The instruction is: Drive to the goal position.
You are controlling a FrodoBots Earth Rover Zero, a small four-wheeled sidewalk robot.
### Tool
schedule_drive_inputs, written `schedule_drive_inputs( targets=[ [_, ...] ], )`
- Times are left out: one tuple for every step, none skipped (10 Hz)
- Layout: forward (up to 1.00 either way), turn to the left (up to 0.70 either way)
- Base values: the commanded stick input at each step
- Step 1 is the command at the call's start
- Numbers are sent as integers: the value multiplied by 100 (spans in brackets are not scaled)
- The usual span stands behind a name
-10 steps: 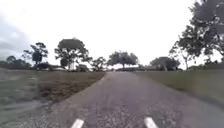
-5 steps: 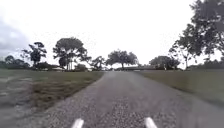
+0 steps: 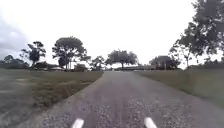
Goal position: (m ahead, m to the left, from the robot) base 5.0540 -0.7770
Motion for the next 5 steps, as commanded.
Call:
schedule_drive_inputs(
  targets=[
    [100, 0],
    [100, -8],
    [100, -24],
    [100, -20],
    [100, -17]
  ],
)
